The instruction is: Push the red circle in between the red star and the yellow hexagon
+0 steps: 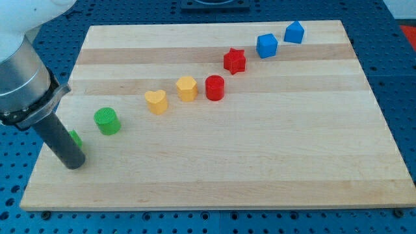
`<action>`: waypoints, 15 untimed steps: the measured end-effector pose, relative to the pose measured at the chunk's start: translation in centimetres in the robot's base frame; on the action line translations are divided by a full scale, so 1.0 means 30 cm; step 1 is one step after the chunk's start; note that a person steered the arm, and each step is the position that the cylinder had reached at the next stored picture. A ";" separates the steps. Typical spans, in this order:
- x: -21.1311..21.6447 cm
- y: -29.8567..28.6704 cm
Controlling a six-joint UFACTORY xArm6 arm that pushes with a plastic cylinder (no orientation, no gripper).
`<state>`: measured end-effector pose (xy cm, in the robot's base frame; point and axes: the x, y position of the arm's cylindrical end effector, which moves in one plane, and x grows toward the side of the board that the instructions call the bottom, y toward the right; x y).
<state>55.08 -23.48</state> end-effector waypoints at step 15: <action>-0.444 0.763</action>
<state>41.77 -0.60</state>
